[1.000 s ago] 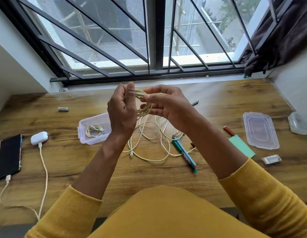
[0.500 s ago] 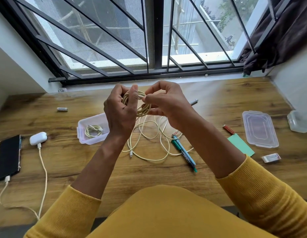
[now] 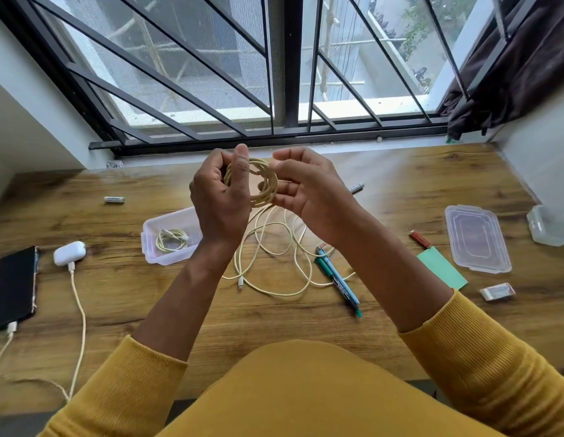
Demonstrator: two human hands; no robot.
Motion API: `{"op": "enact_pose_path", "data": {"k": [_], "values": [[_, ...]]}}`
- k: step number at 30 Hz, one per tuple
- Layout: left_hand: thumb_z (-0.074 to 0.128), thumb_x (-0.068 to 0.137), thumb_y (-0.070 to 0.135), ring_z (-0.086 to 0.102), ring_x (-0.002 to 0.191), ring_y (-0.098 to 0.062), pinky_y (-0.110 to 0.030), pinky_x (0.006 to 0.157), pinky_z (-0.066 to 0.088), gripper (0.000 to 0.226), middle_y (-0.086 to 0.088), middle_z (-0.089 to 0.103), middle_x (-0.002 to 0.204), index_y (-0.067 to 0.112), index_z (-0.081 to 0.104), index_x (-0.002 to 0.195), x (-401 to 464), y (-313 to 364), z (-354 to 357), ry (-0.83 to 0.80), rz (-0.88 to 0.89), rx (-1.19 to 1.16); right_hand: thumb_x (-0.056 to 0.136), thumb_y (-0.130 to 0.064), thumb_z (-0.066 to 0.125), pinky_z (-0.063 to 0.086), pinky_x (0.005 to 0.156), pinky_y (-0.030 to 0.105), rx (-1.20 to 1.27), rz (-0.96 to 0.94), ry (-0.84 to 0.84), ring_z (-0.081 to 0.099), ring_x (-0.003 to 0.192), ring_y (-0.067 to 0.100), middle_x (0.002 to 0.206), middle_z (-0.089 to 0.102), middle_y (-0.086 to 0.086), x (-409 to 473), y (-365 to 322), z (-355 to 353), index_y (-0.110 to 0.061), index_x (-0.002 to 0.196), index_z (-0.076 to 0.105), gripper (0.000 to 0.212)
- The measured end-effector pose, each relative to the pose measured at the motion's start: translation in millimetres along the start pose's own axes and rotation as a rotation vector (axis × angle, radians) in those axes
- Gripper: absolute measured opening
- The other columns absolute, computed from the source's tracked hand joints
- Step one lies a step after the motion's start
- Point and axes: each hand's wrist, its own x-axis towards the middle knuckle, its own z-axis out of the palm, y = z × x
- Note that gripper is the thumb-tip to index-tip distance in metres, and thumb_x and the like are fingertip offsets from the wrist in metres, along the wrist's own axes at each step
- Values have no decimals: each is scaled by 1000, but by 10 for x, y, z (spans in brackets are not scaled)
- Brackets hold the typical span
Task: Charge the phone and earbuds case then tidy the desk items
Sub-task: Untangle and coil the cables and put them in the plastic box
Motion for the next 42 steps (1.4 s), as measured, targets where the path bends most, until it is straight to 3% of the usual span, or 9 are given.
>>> {"op": "enact_pose_path", "data": {"k": [8, 12, 19, 23, 26, 31, 35, 38, 42], "values": [[58, 108, 41, 60, 58, -18, -49, 61, 54, 41, 3, 63, 64, 14, 61, 77, 9, -40, -26, -38, -82, -73, 103, -16, 57, 64, 74, 34, 160, 177, -53, 74, 81, 26, 100, 72, 21, -2, -2, -62, 5, 142, 53, 44], [56, 108, 44, 60, 60, -17, -44, 62, 53, 43, 3, 64, 65, 13, 63, 79, -2, -73, -36, -65, -131, -72, 101, -11, 62, 63, 76, 33, 155, 138, -67, 74, 84, 24, 104, 72, 18, 1, 3, -83, 3, 133, 58, 35], [45, 106, 58, 67, 57, -24, -36, 50, 54, 48, -7, 67, 72, 17, 66, 91, -9, -70, -39, -192, -324, -150, 95, 1, 68, 62, 85, 38, 141, 45, -86, 70, 101, 31, 117, 68, 18, 16, 33, -95, 3, 143, 53, 50], [43, 112, 50, 73, 64, -26, -36, 49, 57, 50, -11, 74, 79, 8, 69, 105, -38, -7, -55, -239, -379, -179, 95, -3, 72, 60, 92, 39, 7, 49, -77, 70, 98, 31, 113, 70, 21, 31, 48, -111, 4, 127, 63, 34], [37, 115, 46, 75, 67, -26, -34, 50, 58, 53, -11, 77, 80, 9, 74, 106, -49, 15, -98, -298, -451, -225, 94, -5, 74, 59, 97, 44, 34, 111, -19, 70, 100, 34, 113, 71, 23, 56, 77, -132, 9, 132, 60, 43], [44, 114, 33, 75, 70, -27, -36, 57, 62, 40, -10, 79, 86, 21, 79, 99, -77, -31, -270, -386, -571, -323, 96, -11, 73, 63, 89, 40, 64, 192, -24, 73, 95, 30, 113, 73, 20, 98, 171, -210, 8, 135, 61, 46], [55, 107, 9, 78, 76, -30, -36, 63, 63, 20, -16, 80, 96, 10, 75, 110, -114, -188, -502, -383, -623, -371, 93, -15, 77, 61, 90, 40, -41, 238, -41, 74, 93, 25, 111, 76, 15, 141, 320, -223, 2, 128, 70, 39], [61, 101, -1, 79, 80, -30, -34, 69, 65, 19, -18, 80, 100, 2, 74, 116, -165, -353, -688, -371, -631, -346, 91, -9, 78, 60, 87, 39, -120, 253, -40, 73, 86, 24, 102, 77, 14, 205, 483, -180, -3, 113, 75, 23], [66, 97, -7, 79, 85, -29, -36, 77, 66, 22, -19, 80, 104, -2, 75, 117, -217, -585, -910, -335, -652, -312, 90, 3, 76, 63, 78, 32, -187, 264, -24, 71, 79, 25, 97, 73, 19, 298, 687, -16, 6, 112, 70, 23]]}}
